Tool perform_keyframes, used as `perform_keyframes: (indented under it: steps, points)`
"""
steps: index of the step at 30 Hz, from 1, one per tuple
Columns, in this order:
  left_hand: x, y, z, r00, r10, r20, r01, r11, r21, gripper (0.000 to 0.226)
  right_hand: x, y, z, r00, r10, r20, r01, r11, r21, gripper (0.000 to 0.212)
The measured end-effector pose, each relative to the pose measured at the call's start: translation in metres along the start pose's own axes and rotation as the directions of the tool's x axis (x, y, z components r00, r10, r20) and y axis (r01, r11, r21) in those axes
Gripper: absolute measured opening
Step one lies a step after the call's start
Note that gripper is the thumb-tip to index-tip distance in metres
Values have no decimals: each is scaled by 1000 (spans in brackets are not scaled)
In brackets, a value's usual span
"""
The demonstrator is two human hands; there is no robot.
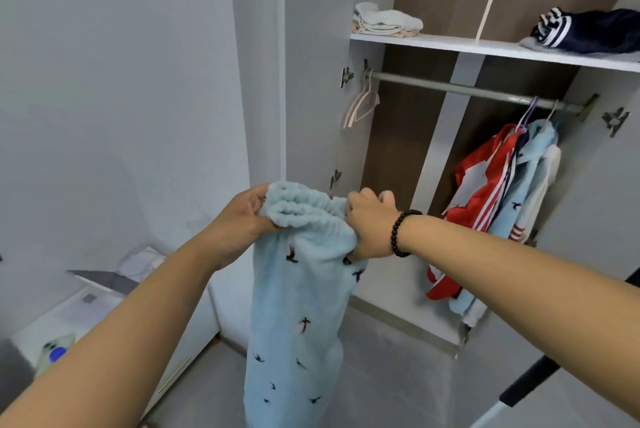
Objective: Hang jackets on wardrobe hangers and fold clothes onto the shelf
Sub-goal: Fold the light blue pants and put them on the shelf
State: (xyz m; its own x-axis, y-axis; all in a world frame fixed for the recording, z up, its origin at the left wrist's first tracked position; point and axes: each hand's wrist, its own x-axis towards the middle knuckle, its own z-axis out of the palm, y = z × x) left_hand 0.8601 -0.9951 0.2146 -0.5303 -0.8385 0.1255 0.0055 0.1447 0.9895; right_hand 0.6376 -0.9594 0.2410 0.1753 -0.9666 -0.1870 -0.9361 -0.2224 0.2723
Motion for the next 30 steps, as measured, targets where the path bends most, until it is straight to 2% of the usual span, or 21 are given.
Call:
perform_keyframes:
  steps: [4,7,9,11,14,16,18,20,21,23,24,26,28,30]
  points:
    - [-38,12,-14,988,7,-157,6,997,82,52,5,-14,-10,941,108,-320,-118,993,-10,20]
    - [-68,24,-25,974,6,-225,36,982,183,45,-1,-34,-27,907,110,-406,-105,994,34,13]
    - [-85,27,-29,957,24,-289,35,980,198,37,1,-47,-36,893,89,-442,-60,995,79,16]
    - [-97,23,-31,940,45,-338,24,980,197,37,4,-58,-38,899,88,-428,-45,993,109,22]
    - [-104,6,-35,917,56,-395,24,981,194,37,15,-74,-28,934,122,-336,-56,978,199,28]
    - [-106,-16,-40,899,64,-434,23,981,193,40,31,-84,-14,960,119,-254,-48,962,269,25]
    - [-112,-46,-43,888,70,-454,1,988,154,46,45,-96,3,973,127,-191,-68,954,291,10]
    - [-120,-75,-44,883,73,-464,-25,994,110,47,55,-107,22,976,149,-156,-76,915,395,21]
    - [-126,-90,-45,879,88,-469,-49,994,96,46,58,-112,31,978,140,-152,-43,856,515,23]
    - [-141,-115,-45,862,155,-483,-124,988,95,44,59,-126,51,972,137,-192,66,621,781,18]
    - [-151,-127,-45,847,202,-492,-173,979,104,43,58,-136,62,959,154,-238,129,510,850,21]
    - [-181,-151,-48,799,288,-528,-270,956,112,40,48,-165,74,927,143,-346,263,408,874,21]
    - [-217,-174,-49,768,348,-538,-335,934,125,37,29,-196,82,876,115,-469,367,470,802,19]
    - [-251,-191,-48,764,372,-527,-355,925,138,34,5,-222,89,836,97,-540,417,528,740,27]
